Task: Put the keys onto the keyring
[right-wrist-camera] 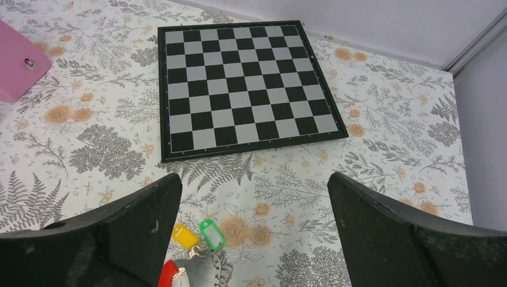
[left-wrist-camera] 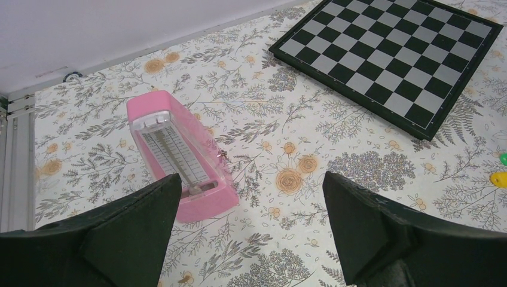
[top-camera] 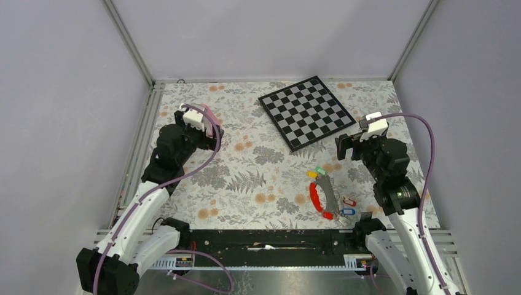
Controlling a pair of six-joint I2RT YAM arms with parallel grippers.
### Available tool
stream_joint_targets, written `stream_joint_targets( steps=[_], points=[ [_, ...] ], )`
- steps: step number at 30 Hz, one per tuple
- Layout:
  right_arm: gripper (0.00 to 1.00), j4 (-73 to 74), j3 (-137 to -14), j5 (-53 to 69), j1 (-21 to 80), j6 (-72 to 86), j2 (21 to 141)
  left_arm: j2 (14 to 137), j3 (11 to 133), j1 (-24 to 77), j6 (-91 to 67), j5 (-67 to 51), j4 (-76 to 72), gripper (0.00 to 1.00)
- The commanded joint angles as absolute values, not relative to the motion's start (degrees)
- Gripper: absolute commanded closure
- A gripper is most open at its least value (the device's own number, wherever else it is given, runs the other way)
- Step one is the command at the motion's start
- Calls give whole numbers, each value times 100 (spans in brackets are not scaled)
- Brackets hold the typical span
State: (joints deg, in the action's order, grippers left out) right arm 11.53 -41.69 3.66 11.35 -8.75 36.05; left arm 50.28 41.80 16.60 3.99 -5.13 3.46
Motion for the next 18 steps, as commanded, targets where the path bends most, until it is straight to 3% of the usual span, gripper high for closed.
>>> stream_joint_targets(
  steps=[1, 18],
  points=[
    [0, 1025, -4177, 229, 1073, -931, 3481, 4942, 4364, 1644, 393, -502, 246, 1],
    [0, 997, -4080, 290, 1037, -959, 3471, 5111, 4329, 1639, 461, -574, 301, 1]
  ],
)
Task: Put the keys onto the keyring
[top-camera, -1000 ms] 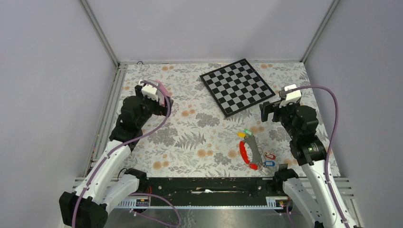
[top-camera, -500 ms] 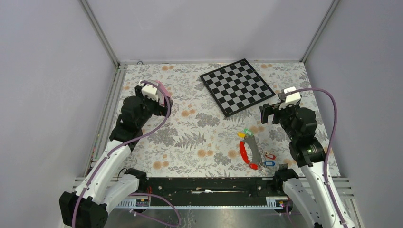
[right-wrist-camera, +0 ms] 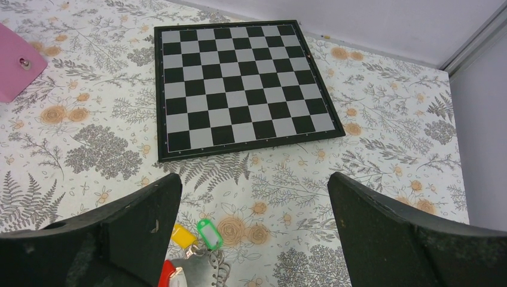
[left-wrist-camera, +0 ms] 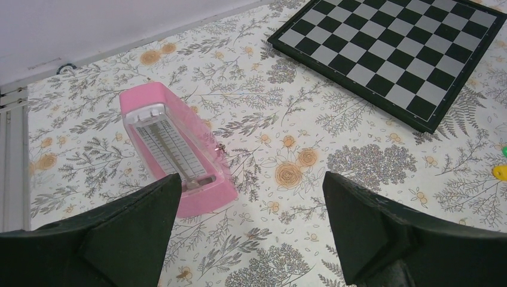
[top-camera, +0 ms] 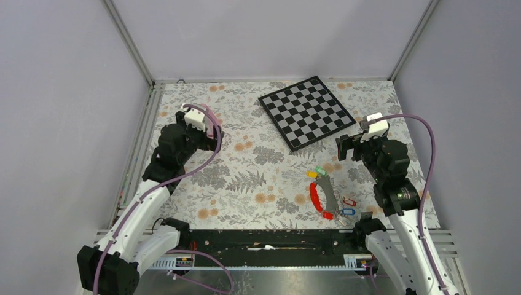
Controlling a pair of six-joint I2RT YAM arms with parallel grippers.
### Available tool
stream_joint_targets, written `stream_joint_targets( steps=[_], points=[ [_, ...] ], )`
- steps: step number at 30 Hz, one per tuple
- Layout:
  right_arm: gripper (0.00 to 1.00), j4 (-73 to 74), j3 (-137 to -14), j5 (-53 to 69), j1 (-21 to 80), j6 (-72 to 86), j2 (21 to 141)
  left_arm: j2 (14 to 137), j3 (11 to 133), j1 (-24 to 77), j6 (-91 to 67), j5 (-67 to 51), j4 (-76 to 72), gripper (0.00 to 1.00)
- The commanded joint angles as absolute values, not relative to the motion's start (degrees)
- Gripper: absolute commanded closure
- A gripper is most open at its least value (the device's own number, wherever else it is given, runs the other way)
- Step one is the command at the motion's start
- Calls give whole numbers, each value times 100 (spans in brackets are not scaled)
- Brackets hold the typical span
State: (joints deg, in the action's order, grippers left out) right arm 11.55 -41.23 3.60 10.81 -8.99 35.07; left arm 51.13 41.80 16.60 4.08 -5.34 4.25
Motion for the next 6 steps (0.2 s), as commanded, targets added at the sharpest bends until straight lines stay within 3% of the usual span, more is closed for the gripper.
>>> stream_joint_targets(
  steps=[1, 6],
  points=[
    [0, 979, -4066, 290, 1037, -958, 3472, 5107, 4325, 1643, 470, -567, 296, 1],
    [0, 949, -4030, 299, 1042, -987, 3494, 5115, 4295, 1644, 499, -609, 309, 1]
  ],
)
